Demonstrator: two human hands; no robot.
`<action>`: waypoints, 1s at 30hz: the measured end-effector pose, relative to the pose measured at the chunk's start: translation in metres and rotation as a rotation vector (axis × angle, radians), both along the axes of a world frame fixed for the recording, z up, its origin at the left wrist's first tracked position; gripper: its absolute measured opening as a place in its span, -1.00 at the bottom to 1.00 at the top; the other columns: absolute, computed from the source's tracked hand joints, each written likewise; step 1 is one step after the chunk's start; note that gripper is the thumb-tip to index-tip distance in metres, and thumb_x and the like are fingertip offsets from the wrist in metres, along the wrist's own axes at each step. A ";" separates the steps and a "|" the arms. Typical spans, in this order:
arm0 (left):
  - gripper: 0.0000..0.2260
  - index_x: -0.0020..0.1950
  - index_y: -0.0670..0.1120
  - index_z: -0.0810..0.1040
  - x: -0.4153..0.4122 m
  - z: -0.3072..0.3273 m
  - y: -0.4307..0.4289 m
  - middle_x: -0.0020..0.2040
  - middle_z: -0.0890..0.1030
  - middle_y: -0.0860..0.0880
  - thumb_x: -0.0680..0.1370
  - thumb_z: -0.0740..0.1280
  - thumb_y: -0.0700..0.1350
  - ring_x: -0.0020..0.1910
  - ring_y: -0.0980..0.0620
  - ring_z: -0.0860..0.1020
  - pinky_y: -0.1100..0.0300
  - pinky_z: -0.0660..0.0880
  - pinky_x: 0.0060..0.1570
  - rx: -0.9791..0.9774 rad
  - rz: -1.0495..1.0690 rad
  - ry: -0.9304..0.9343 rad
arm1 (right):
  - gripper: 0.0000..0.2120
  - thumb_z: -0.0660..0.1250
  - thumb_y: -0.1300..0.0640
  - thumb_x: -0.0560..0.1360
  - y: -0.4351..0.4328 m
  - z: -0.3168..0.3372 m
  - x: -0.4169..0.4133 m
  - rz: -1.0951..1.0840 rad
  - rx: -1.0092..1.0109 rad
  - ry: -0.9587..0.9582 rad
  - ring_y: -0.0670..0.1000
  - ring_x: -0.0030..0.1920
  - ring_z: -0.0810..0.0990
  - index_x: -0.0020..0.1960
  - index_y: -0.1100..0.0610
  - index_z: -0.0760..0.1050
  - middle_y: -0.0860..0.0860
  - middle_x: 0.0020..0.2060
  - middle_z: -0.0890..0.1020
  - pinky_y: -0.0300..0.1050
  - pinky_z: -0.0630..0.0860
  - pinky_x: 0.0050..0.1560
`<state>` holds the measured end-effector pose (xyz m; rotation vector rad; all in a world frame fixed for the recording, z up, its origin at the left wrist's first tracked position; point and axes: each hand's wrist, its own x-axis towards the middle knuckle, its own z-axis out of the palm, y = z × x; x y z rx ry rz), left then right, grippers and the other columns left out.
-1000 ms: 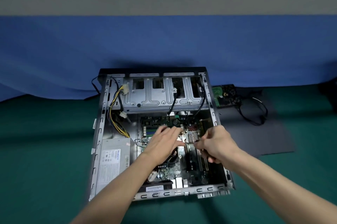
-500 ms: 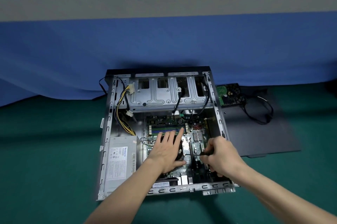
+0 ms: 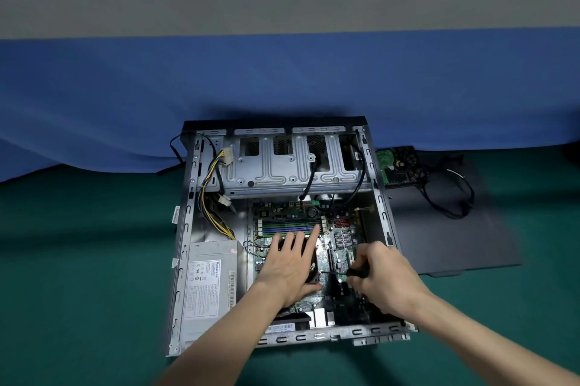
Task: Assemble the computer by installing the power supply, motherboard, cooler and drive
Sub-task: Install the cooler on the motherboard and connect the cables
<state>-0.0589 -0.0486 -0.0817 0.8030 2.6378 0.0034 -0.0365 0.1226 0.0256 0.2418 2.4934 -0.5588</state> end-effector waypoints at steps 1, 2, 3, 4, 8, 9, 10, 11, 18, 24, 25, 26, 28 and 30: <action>0.01 0.45 -0.13 -0.46 0.000 0.000 0.000 0.34 0.24 -0.16 0.47 0.18 0.37 0.29 -0.18 0.25 -0.16 0.10 0.37 0.003 -0.001 0.001 | -0.78 0.40 0.03 0.47 -0.001 0.000 0.000 0.025 0.017 0.009 0.05 -0.16 0.52 -0.21 -0.01 0.35 -0.04 -0.19 0.54 -0.11 0.47 -0.18; 0.01 0.45 -0.14 -0.47 0.000 0.000 0.000 0.34 0.25 -0.16 0.47 0.19 0.37 0.29 -0.18 0.25 -0.16 0.11 0.37 0.008 -0.001 0.004 | -0.80 0.38 0.03 0.48 -0.003 0.001 0.000 0.060 0.041 0.019 0.05 -0.14 0.50 -0.19 -0.01 0.36 -0.05 -0.19 0.53 -0.10 0.44 -0.19; 0.02 0.45 -0.14 -0.47 0.000 -0.001 -0.001 0.33 0.25 -0.16 0.47 0.20 0.37 0.28 -0.18 0.25 -0.16 0.11 0.37 0.010 -0.002 0.011 | -0.84 0.37 0.04 0.49 -0.004 0.003 0.000 0.110 0.072 0.034 0.06 -0.14 0.48 -0.15 0.00 0.38 -0.05 -0.19 0.52 -0.10 0.40 -0.21; 0.03 0.45 -0.15 -0.47 0.000 -0.001 -0.001 0.33 0.25 -0.16 0.46 0.20 0.37 0.28 -0.18 0.26 -0.15 0.11 0.37 0.010 0.000 0.019 | -0.88 0.34 0.05 0.50 -0.005 0.005 0.000 0.191 0.111 0.054 0.08 -0.13 0.48 -0.09 0.01 0.39 -0.04 -0.18 0.52 -0.10 0.35 -0.22; 0.07 0.45 -0.16 -0.49 0.001 -0.002 0.000 0.34 0.23 -0.15 0.47 0.31 0.27 0.30 -0.16 0.23 -0.13 0.07 0.39 -0.005 0.027 0.010 | -0.64 0.22 0.37 0.46 -0.007 0.012 -0.005 0.731 0.260 0.117 0.19 -0.19 0.54 0.21 0.13 0.32 0.08 -0.18 0.57 -0.09 0.15 -0.43; 0.08 0.45 -0.16 -0.49 0.001 -0.002 0.000 0.35 0.22 -0.15 0.47 0.34 0.23 0.31 -0.17 0.23 -0.13 0.06 0.40 -0.008 0.032 0.006 | -0.58 0.19 0.43 0.42 -0.008 0.014 -0.008 0.847 0.260 0.116 0.18 -0.23 0.53 0.24 0.17 0.30 0.09 -0.20 0.57 -0.10 0.07 -0.46; 0.08 0.45 -0.16 -0.49 0.001 -0.002 0.001 0.34 0.22 -0.16 0.47 0.36 0.20 0.31 -0.17 0.23 -0.13 0.06 0.40 -0.011 0.033 0.004 | -0.56 0.18 0.45 0.40 -0.010 0.015 -0.010 0.929 0.255 0.110 0.19 -0.22 0.55 0.25 0.21 0.29 0.10 -0.20 0.58 -0.10 0.07 -0.46; 0.08 0.45 -0.16 -0.49 0.000 -0.002 0.001 0.33 0.22 -0.16 0.46 0.37 0.18 0.30 -0.17 0.23 -0.13 0.06 0.40 -0.015 0.030 0.004 | -0.57 0.19 0.45 0.41 -0.012 0.014 -0.013 0.945 0.255 0.092 0.20 -0.18 0.57 0.25 0.22 0.29 0.11 -0.18 0.58 -0.09 0.15 -0.43; 0.00 0.47 -0.15 -0.43 0.002 -0.009 0.001 0.33 0.24 -0.16 0.49 0.23 0.31 0.28 -0.16 0.25 -0.15 0.07 0.39 0.012 0.019 0.017 | -0.87 0.36 0.29 0.49 -0.031 0.006 -0.024 -0.381 -0.041 -0.219 0.02 -0.39 0.56 -0.01 0.23 0.43 0.09 -0.25 0.58 -0.15 0.46 -0.45; -0.15 0.48 0.11 -0.33 0.000 -0.002 -0.001 0.38 0.19 -0.18 0.52 0.28 0.21 0.33 -0.19 0.20 -0.17 0.08 0.37 0.007 -0.022 -0.011 | -0.81 0.31 0.17 0.57 -0.035 0.017 -0.034 -0.647 -0.339 -0.341 -0.01 -0.60 0.37 -0.12 0.22 0.34 0.07 -0.44 0.47 -0.33 0.20 -0.65; -0.28 0.46 0.19 -0.19 0.000 0.000 -0.003 0.40 0.18 -0.19 0.53 0.28 0.20 0.36 -0.20 0.18 -0.19 0.07 0.37 0.003 -0.036 -0.024 | -0.76 0.37 0.14 0.53 -0.033 0.019 -0.034 -0.536 -0.305 -0.330 -0.01 -0.60 0.39 -0.16 0.21 0.34 0.06 -0.46 0.46 -0.32 0.21 -0.65; -0.41 0.42 0.23 -0.03 0.000 0.001 -0.004 0.42 0.16 -0.19 0.53 0.26 0.20 0.37 -0.21 0.16 -0.22 0.06 0.38 0.006 -0.049 -0.033 | -0.76 0.42 0.16 0.49 -0.031 0.021 -0.033 -0.433 -0.249 -0.316 -0.01 -0.58 0.41 -0.17 0.22 0.36 0.06 -0.45 0.48 -0.32 0.24 -0.66; -0.60 0.33 0.22 0.21 0.000 0.000 -0.004 0.47 0.12 -0.20 0.54 0.23 0.23 0.42 -0.23 0.11 -0.25 0.02 0.38 0.031 -0.047 -0.047 | -0.79 0.43 0.30 0.43 -0.028 0.020 -0.030 -0.347 -0.157 -0.273 -0.01 -0.54 0.46 -0.09 0.24 0.39 0.12 -0.31 0.53 -0.31 0.29 -0.65; -0.63 0.28 0.21 0.33 0.000 0.001 -0.003 0.52 0.03 -0.19 0.52 0.22 0.25 0.47 -0.23 0.01 -0.27 -0.04 0.40 0.058 -0.023 -0.091 | -0.76 0.37 0.40 0.43 -0.027 0.017 -0.026 -0.402 -0.149 -0.260 -0.01 -0.54 0.45 0.00 0.25 0.36 0.15 -0.24 0.53 -0.29 0.30 -0.64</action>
